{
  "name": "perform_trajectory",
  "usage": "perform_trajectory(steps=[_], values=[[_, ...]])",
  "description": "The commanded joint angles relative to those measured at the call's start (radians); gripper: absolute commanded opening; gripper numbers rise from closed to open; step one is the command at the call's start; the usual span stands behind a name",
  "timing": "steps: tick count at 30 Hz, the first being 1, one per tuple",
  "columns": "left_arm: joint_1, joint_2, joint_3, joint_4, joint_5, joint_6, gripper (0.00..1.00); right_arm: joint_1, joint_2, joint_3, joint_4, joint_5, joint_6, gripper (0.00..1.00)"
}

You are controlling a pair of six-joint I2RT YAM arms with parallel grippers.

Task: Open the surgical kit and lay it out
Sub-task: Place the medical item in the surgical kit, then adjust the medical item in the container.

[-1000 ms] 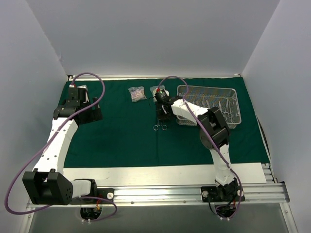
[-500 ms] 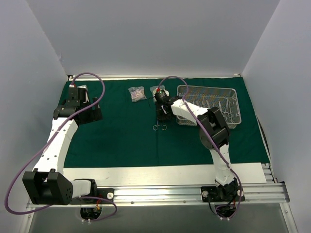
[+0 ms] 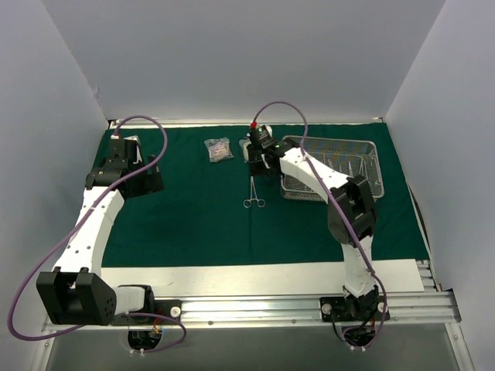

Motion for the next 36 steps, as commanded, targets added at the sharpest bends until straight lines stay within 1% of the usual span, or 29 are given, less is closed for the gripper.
perform_trajectory(steps=[1,4,5,8,9,10,14,19,20,22,25,29,31,36], values=[[0.003,0.003,0.007,0.046,0.014,-0.012,0.94,-0.026,-0.130,0.057,-0.037,-0.005,-0.042,0.21],[0.003,0.004,0.006,0.048,0.014,-0.012,0.94,-0.097,-0.170,0.042,-0.026,-0.008,-0.086,0.22],[0.003,0.004,0.003,0.049,0.014,-0.012,0.94,-0.149,-0.182,0.010,-0.011,-0.026,-0.100,0.21],[0.003,0.003,-0.014,0.059,0.014,-0.010,0.94,-0.243,-0.204,-0.032,0.011,-0.075,-0.132,0.21],[0.004,0.001,-0.017,0.063,0.014,-0.010,0.94,-0.301,-0.207,-0.053,0.012,-0.073,-0.140,0.21],[0.003,0.000,-0.029,0.066,0.014,-0.010,0.94,-0.325,-0.209,-0.061,0.012,-0.065,-0.146,0.21],[0.003,-0.011,-0.068,0.089,0.017,-0.012,0.94,-0.433,-0.186,-0.081,0.004,-0.036,-0.187,0.20],[0.003,-0.022,-0.121,0.141,0.039,-0.027,0.94,-0.586,-0.141,-0.102,0.027,-0.054,-0.206,0.17],[0.001,-0.025,-0.132,0.149,0.040,-0.029,0.94,-0.590,-0.133,-0.104,0.029,-0.053,-0.210,0.17],[0.000,-0.029,-0.161,0.170,0.046,-0.035,0.94,-0.642,-0.112,-0.104,0.027,-0.051,-0.232,0.17],[-0.004,-0.033,-0.193,0.192,0.060,-0.041,0.94,-0.663,-0.086,-0.113,0.021,-0.022,-0.263,0.16],[-0.014,-0.040,-0.213,0.195,0.065,-0.044,0.94,-0.704,-0.066,-0.139,0.023,-0.022,-0.255,0.15],[-0.019,-0.042,-0.215,0.190,0.065,-0.046,0.94,-0.715,-0.061,-0.144,0.024,0.012,-0.249,0.15],[-0.030,-0.040,-0.210,0.181,0.065,-0.043,0.94,-0.738,-0.025,-0.139,0.040,0.022,-0.220,0.14]])
